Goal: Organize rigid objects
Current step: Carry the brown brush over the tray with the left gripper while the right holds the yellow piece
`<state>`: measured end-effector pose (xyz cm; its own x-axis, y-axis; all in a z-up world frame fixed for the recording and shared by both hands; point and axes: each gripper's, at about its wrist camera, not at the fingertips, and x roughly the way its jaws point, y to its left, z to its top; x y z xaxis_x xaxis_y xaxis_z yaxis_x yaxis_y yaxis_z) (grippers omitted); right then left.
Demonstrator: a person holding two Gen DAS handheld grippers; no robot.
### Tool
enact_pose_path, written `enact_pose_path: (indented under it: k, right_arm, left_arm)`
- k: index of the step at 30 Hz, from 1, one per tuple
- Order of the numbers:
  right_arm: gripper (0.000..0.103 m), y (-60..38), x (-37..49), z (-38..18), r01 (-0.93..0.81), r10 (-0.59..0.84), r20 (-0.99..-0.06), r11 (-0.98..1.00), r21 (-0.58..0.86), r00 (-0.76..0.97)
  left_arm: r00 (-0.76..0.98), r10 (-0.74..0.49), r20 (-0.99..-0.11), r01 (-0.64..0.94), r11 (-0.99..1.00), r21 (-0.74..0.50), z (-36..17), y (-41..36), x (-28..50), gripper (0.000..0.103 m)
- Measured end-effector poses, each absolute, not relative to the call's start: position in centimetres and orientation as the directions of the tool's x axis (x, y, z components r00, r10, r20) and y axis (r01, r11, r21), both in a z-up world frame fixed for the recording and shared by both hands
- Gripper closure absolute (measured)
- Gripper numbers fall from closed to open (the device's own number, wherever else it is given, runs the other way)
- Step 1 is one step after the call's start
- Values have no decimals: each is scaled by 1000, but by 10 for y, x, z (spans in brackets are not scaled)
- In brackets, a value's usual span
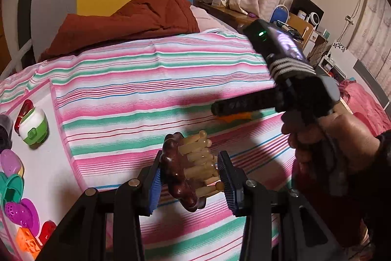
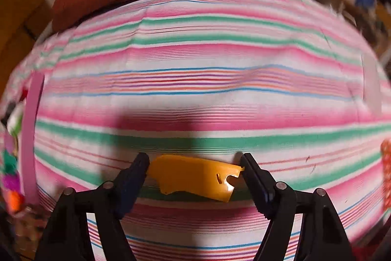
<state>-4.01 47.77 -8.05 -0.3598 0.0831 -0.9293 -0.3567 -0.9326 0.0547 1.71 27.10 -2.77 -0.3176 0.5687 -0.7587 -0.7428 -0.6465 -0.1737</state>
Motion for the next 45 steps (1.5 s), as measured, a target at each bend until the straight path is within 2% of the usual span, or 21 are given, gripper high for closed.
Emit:
enact_pose_path:
  k: [33, 45]
  right_arm:
    - [27, 496, -49, -99, -308, 141, -925, -951, -28, -353]
    - [24, 510, -57, -106, -316, 116, -924, -949, 5, -364]
  left_arm:
    - [-425, 580, -694, -720, -682, -129, 9, 235, 32, 60]
    - [-462, 569, -680, -676, -723, -145, 20, 208, 22, 60]
